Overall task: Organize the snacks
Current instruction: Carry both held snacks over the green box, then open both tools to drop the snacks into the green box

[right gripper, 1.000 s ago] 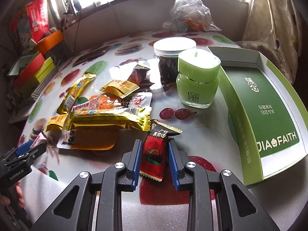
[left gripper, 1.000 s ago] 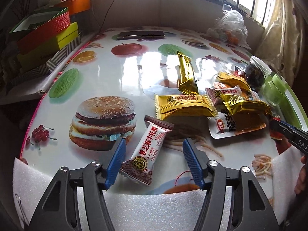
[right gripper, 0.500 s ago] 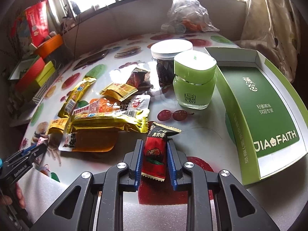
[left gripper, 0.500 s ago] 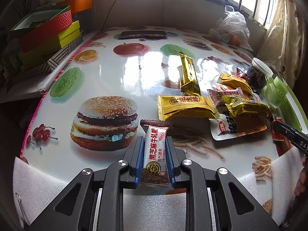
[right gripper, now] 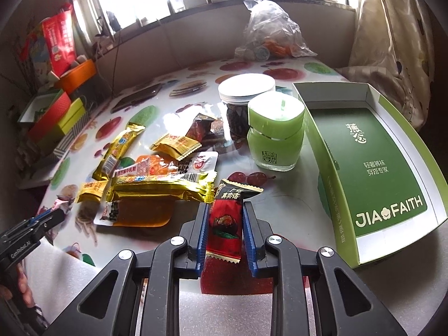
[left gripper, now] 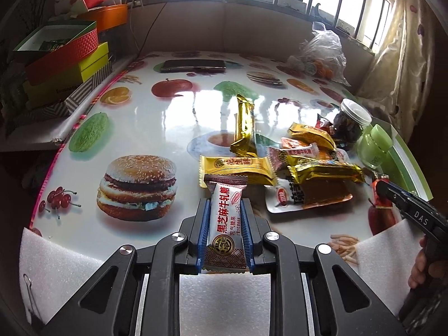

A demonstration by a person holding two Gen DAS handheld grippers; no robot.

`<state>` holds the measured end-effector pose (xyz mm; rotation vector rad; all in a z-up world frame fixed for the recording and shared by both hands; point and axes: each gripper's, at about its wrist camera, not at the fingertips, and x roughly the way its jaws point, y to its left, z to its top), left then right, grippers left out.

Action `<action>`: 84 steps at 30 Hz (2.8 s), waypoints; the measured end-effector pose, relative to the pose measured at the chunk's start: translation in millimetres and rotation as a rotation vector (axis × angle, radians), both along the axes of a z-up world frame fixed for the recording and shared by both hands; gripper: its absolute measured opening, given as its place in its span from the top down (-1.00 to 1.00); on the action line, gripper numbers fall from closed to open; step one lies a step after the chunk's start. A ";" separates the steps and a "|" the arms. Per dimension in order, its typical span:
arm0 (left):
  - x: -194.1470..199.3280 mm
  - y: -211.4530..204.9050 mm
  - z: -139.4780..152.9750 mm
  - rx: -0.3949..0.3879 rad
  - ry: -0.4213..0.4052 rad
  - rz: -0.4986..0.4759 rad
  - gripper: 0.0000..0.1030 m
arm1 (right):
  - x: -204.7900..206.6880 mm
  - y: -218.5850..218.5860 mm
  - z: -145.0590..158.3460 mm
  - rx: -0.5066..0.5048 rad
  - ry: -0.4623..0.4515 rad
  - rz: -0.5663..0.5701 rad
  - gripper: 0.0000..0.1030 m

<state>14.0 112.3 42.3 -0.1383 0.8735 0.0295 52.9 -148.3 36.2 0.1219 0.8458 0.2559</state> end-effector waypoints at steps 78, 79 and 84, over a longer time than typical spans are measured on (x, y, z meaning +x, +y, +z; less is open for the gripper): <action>98.3 -300.2 1.3 -0.123 0.155 -0.517 0.56 | 30.9 -175.9 2.6 -0.127 0.031 -0.170 0.56; 98.4 -300.3 1.3 -0.119 0.155 -0.516 0.56 | 30.7 -176.5 2.5 -0.127 0.031 -0.172 0.57; 98.8 -302.8 -0.6 -0.120 0.169 -0.533 0.56 | 30.2 -177.3 2.2 -0.122 0.032 -0.174 0.56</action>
